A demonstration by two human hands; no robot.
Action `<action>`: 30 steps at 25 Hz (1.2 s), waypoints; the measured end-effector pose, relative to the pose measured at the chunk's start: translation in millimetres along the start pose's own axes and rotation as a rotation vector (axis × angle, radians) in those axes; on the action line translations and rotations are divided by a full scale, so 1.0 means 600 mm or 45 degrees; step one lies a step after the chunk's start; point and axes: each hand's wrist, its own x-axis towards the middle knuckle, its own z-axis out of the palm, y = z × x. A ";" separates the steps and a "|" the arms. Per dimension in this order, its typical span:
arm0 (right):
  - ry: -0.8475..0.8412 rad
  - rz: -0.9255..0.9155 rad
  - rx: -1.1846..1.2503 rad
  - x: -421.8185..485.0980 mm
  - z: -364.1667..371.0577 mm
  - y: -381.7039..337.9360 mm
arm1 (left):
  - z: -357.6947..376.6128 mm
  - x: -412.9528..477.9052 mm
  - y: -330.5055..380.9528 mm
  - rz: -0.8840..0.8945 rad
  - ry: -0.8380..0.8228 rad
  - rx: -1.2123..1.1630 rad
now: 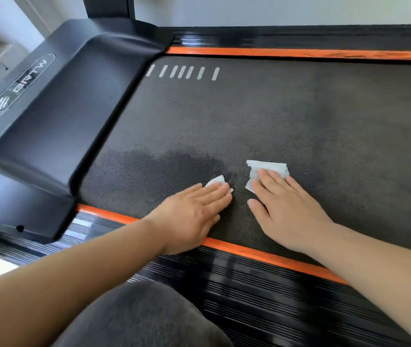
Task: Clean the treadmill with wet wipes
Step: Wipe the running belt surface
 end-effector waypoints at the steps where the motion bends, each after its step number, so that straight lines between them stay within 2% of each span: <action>1: 0.084 -0.024 -0.025 0.003 0.005 -0.001 | -0.008 0.004 -0.010 -0.002 0.045 0.017; 4: 0.301 -0.095 -0.107 0.023 0.002 0.007 | -0.034 0.029 -0.028 0.020 0.232 0.135; 6: 0.361 -0.114 -0.130 0.038 -0.010 0.006 | -0.046 0.045 -0.023 0.015 0.292 0.209; 8: 0.315 -0.116 -0.104 0.049 -0.016 0.001 | -0.050 0.059 -0.023 -0.212 0.262 -0.016; 10: 0.170 -0.038 -0.002 0.058 -0.019 -0.003 | -0.048 0.067 -0.025 -0.534 0.169 -0.321; 11: 0.090 0.007 0.069 0.062 -0.024 -0.003 | -0.043 0.072 -0.027 -0.604 0.118 -0.396; 13: -0.015 0.077 0.140 0.069 -0.035 -0.001 | -0.039 0.079 -0.023 -0.595 0.051 -0.364; 15: -0.211 0.085 0.182 0.065 -0.048 -0.006 | -0.045 0.077 -0.004 -0.536 0.005 -0.377; 18: -0.457 -0.145 0.267 0.047 -0.051 -0.034 | -0.037 0.060 0.031 -0.304 -0.116 -0.407; 21: -0.646 -0.269 0.115 0.020 -0.061 -0.069 | -0.038 0.047 0.018 -0.148 -0.177 -0.314; 24: -0.525 -0.172 -0.070 0.011 -0.073 -0.079 | -0.041 0.047 -0.005 -0.318 -0.022 -0.247; 26: -0.408 -0.070 -0.118 0.011 -0.073 -0.073 | -0.033 0.048 0.007 -0.360 -0.032 -0.292; 28: -0.471 -0.041 -0.078 0.008 -0.076 -0.068 | -0.025 0.047 0.027 -0.235 -0.139 -0.288; 30: -0.606 -0.106 -0.063 0.003 -0.082 -0.072 | -0.028 0.045 0.023 -0.195 -0.155 -0.244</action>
